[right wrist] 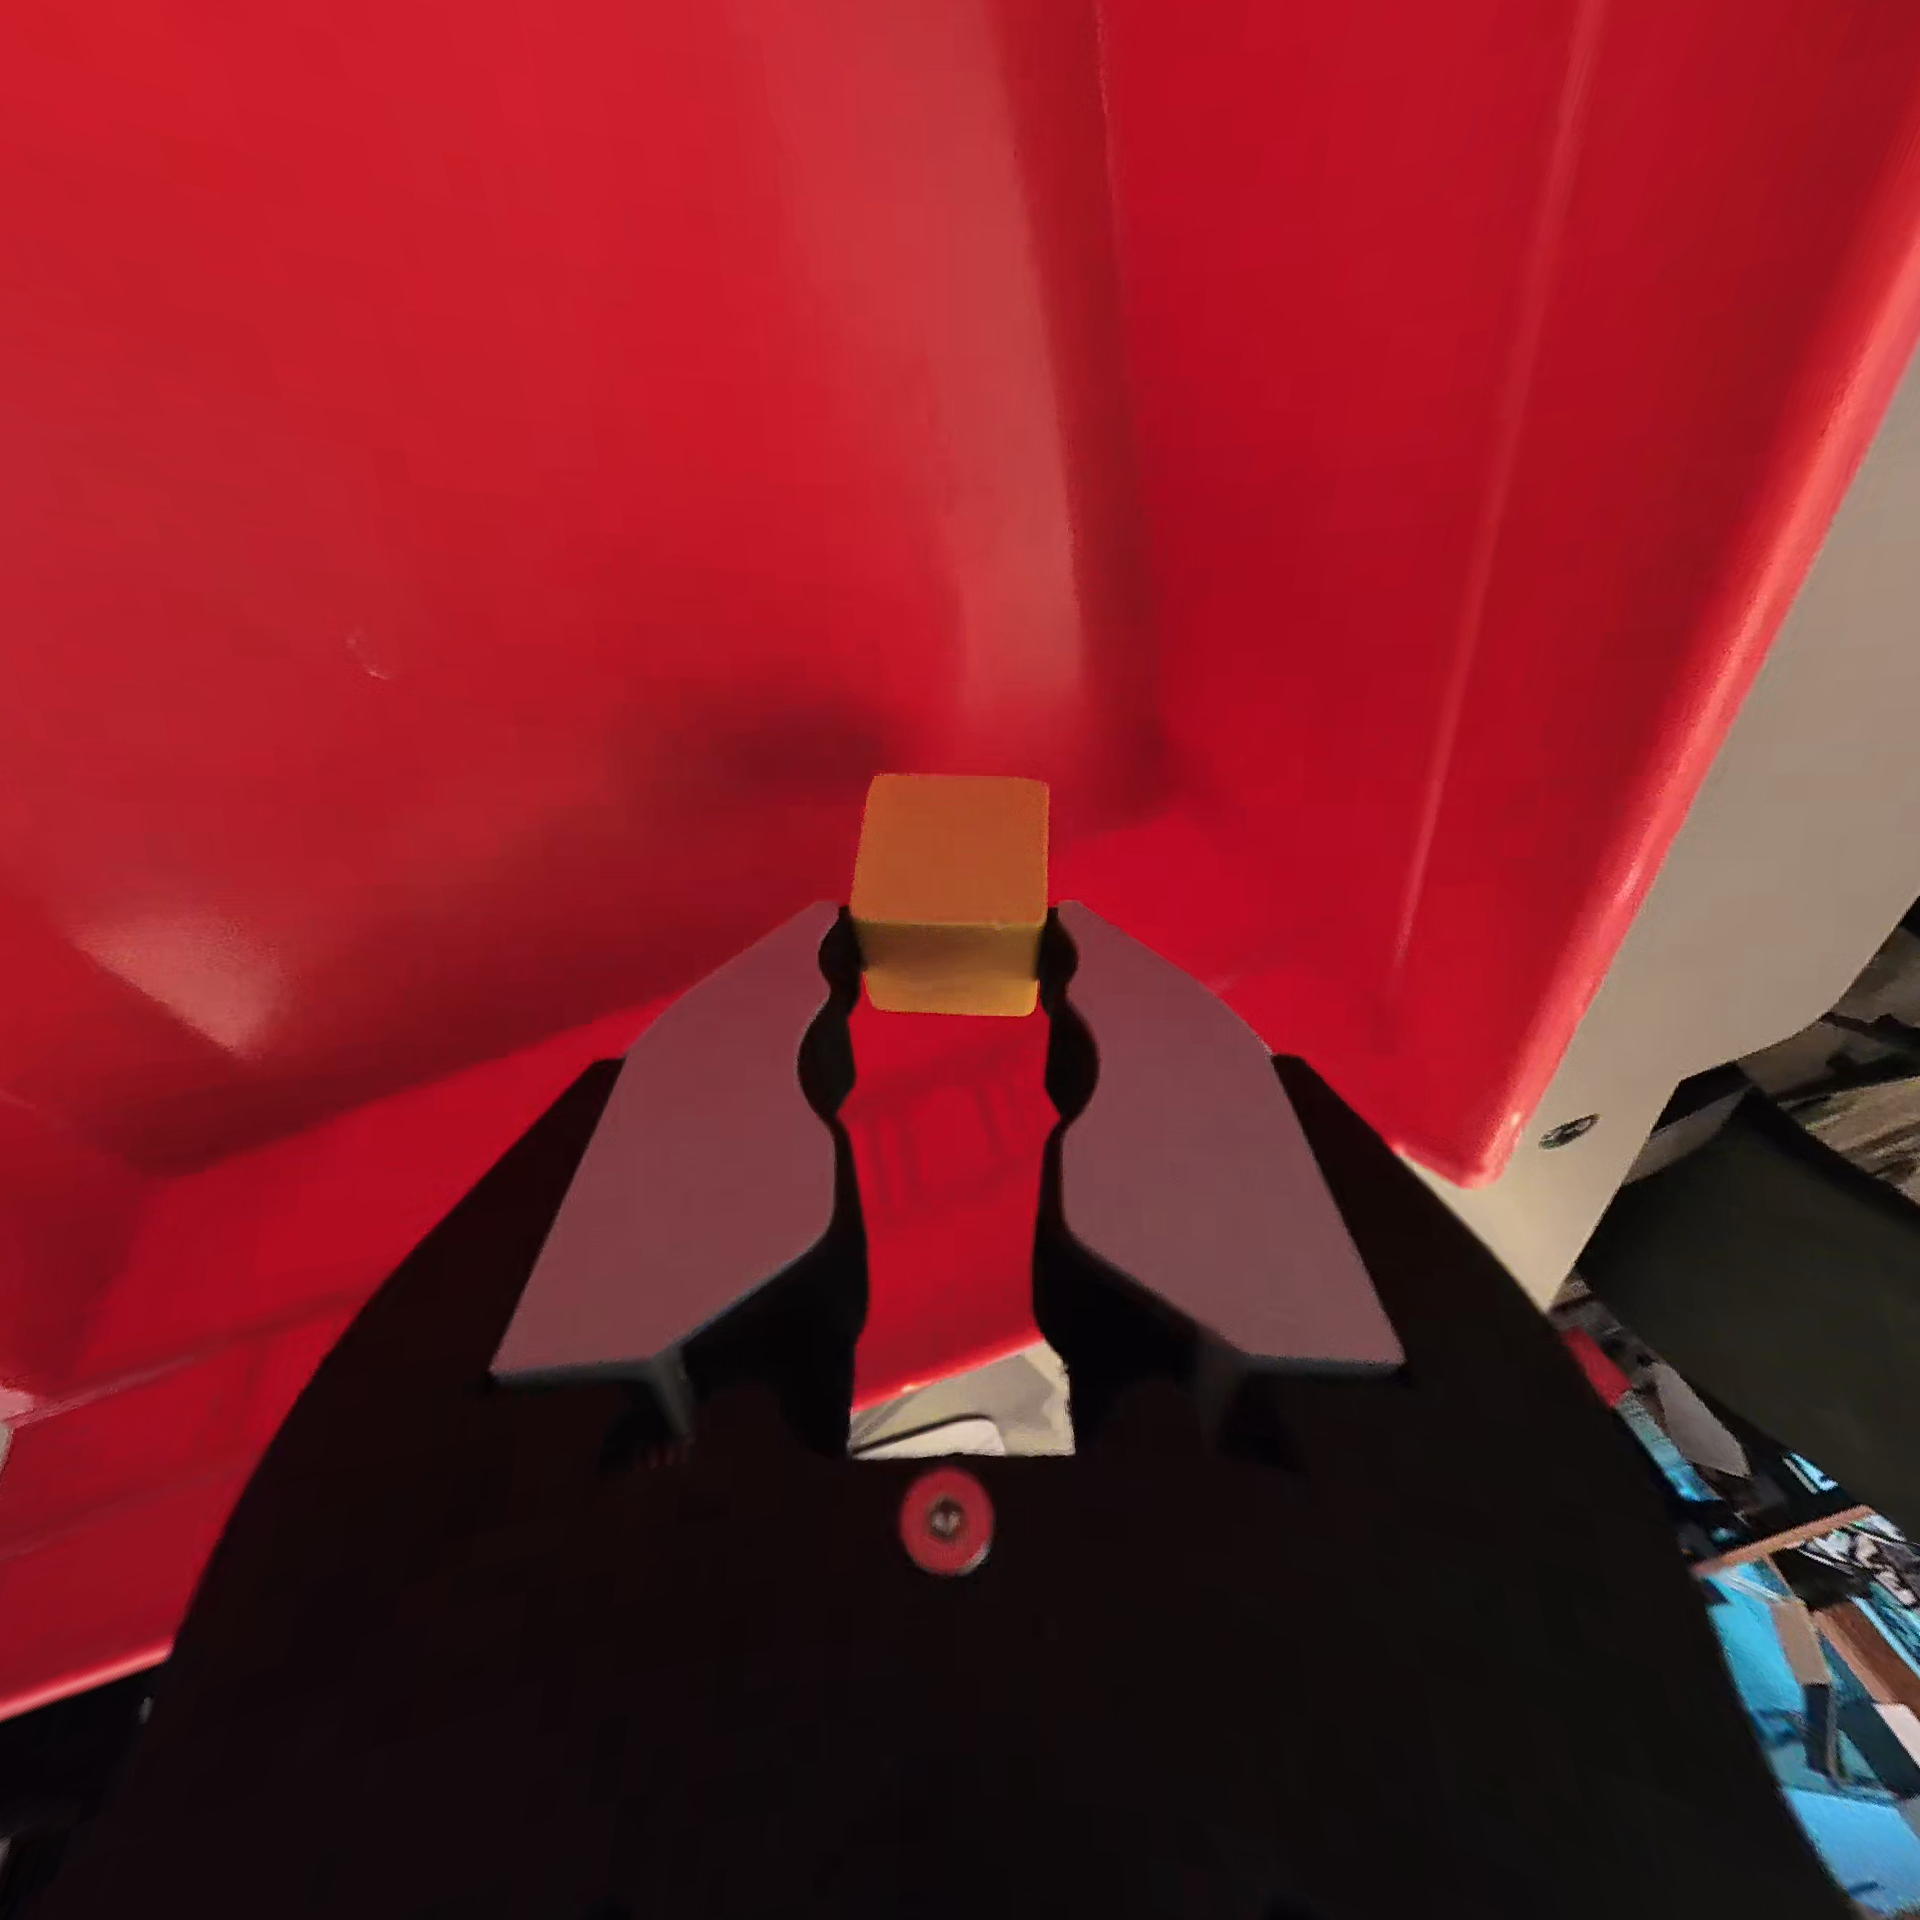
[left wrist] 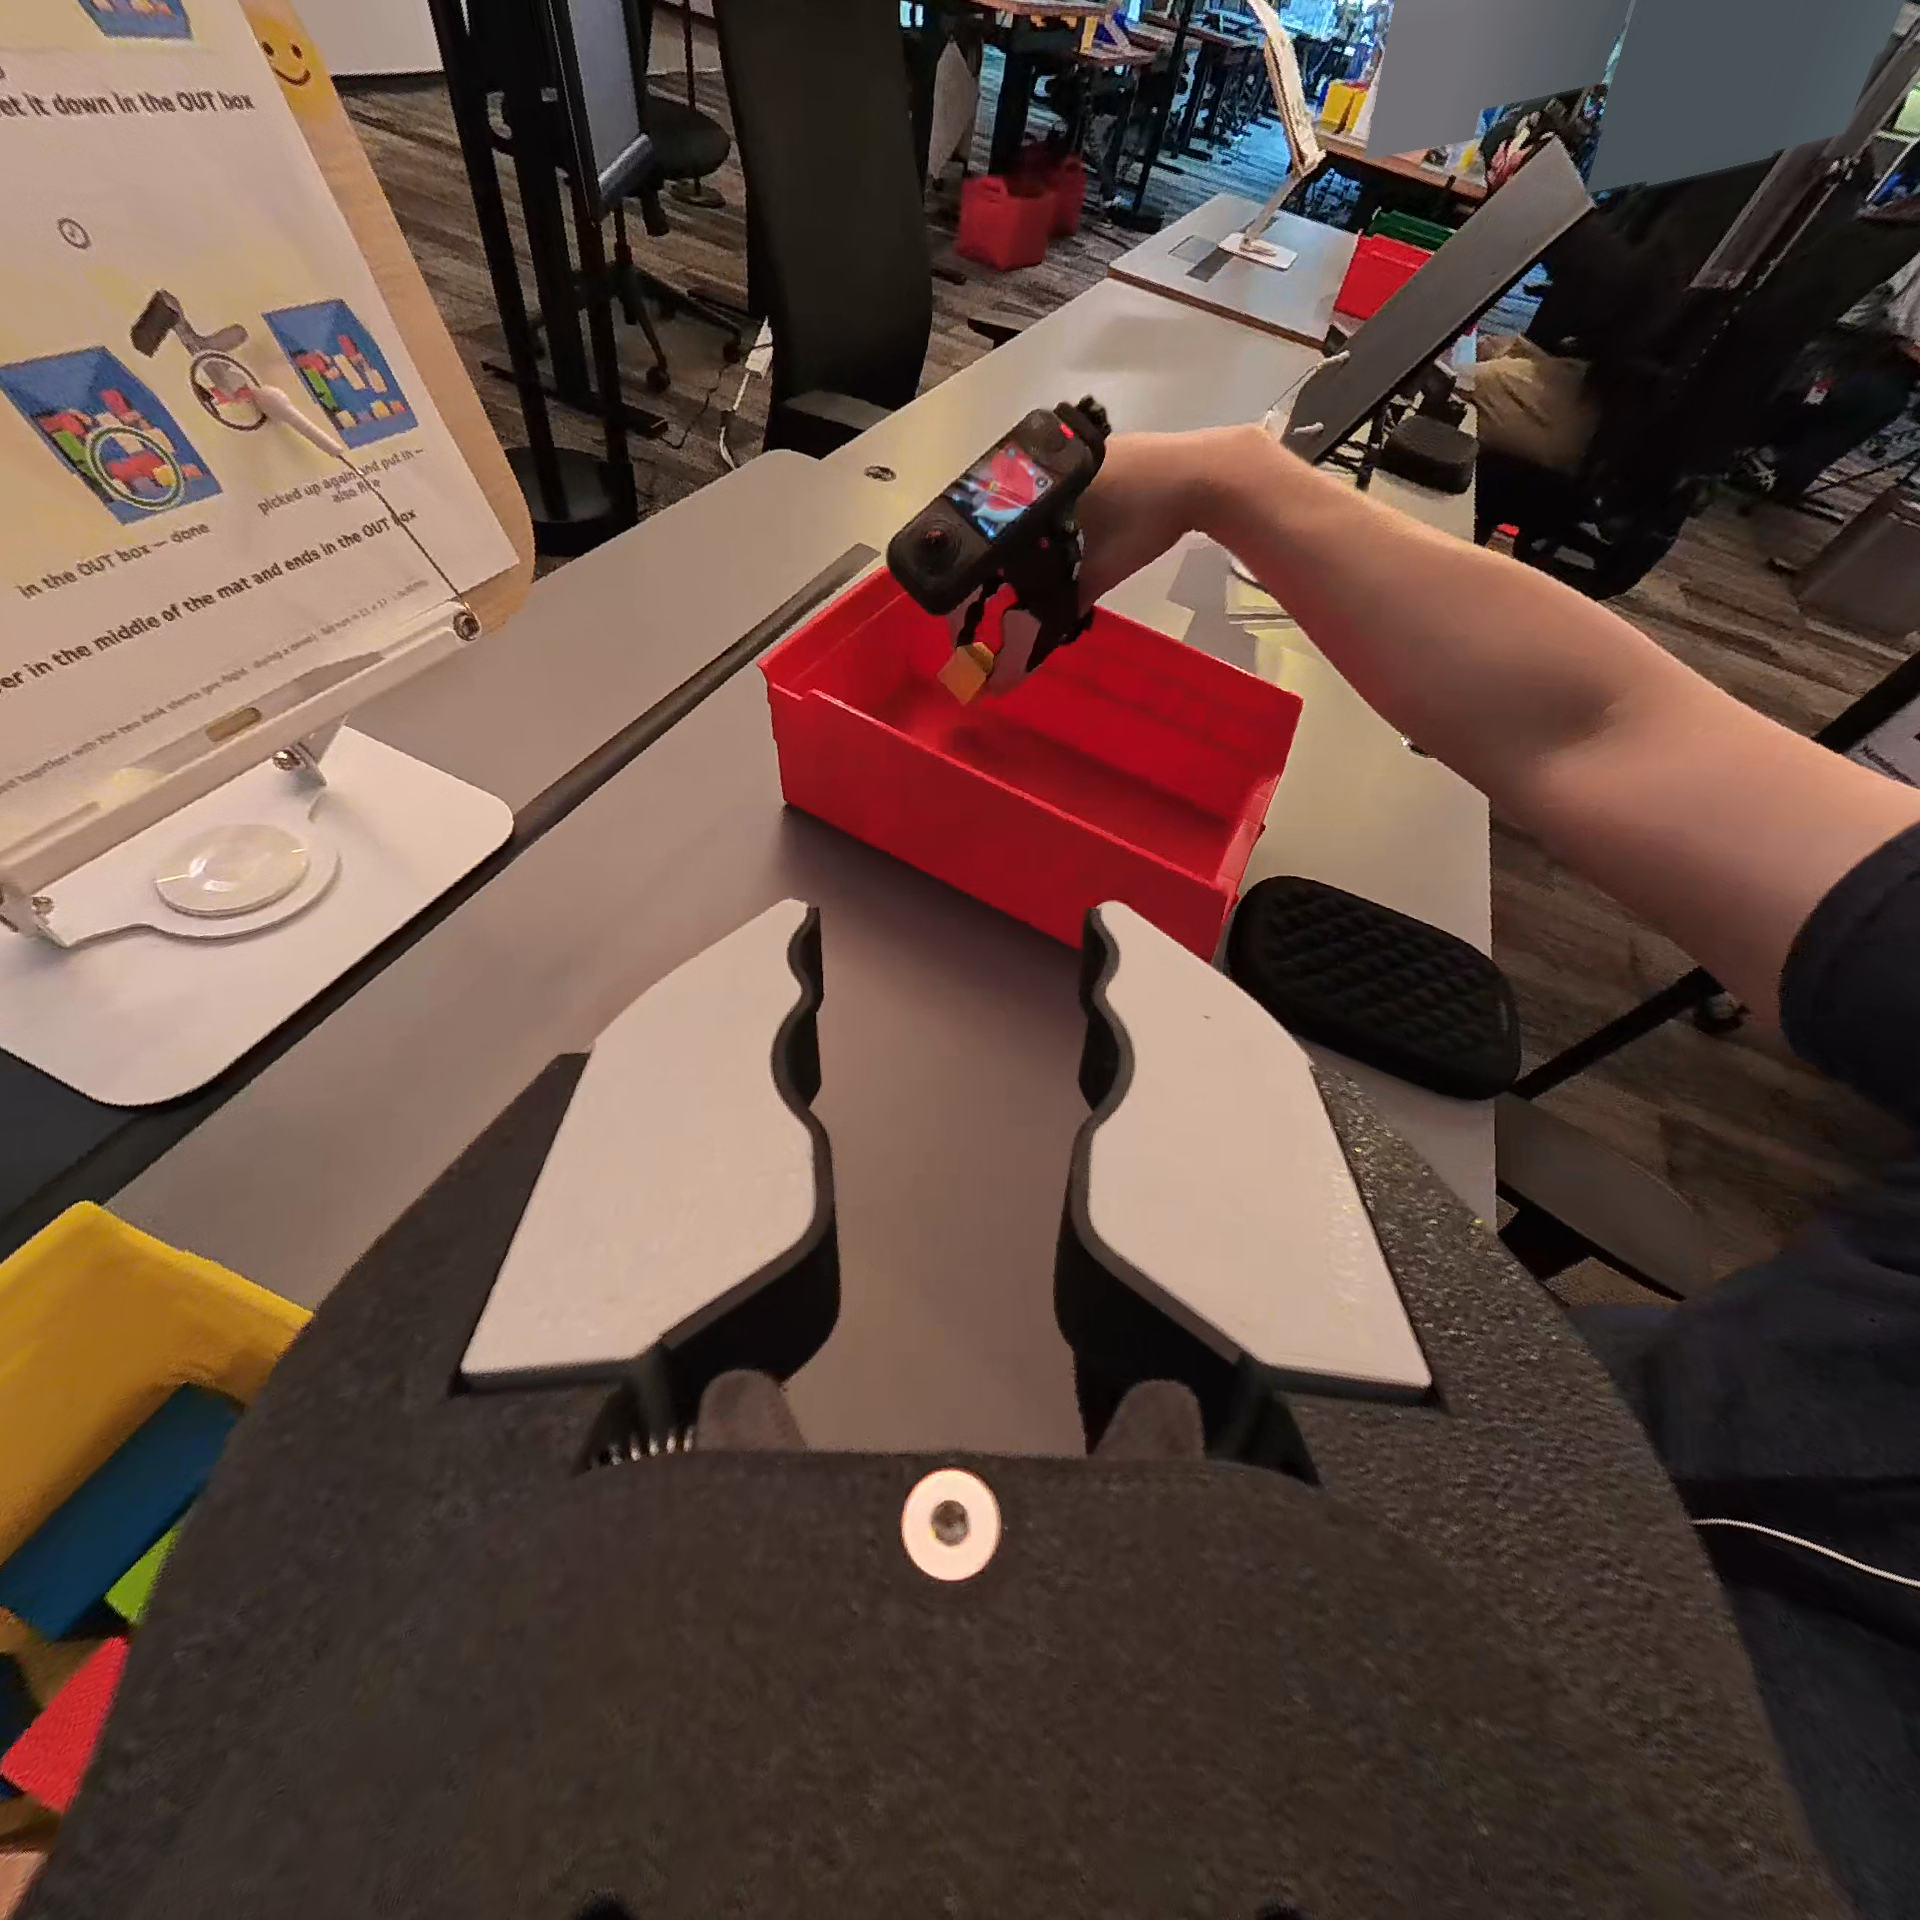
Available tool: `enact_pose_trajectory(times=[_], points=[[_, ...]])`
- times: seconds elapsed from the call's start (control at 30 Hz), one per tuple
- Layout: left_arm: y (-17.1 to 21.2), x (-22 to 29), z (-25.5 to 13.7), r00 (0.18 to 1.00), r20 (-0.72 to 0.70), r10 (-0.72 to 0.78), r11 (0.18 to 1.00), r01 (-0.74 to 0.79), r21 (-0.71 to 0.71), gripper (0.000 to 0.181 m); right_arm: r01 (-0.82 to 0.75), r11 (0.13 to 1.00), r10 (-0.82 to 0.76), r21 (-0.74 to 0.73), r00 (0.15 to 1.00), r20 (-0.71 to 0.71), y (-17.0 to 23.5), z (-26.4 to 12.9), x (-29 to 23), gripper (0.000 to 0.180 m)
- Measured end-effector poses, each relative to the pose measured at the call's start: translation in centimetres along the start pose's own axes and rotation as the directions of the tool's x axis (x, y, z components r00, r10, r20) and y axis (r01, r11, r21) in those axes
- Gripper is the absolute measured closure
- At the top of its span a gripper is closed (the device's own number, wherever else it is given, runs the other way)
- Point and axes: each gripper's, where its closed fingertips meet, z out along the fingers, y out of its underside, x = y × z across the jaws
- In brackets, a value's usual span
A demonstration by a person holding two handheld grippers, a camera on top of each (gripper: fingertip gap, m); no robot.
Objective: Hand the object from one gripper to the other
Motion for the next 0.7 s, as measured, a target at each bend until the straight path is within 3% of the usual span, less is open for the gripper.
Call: enact_pose_trajectory(times=[0.7], points=[[0.1,-0.6,-0.7,1.0,0.017,0.006,1.0,-0.006,-0.001,0.134,0.205,0.96,-0.204,-0.19,0.979,0.028,-0.2,3.1,0.7,0.144]])
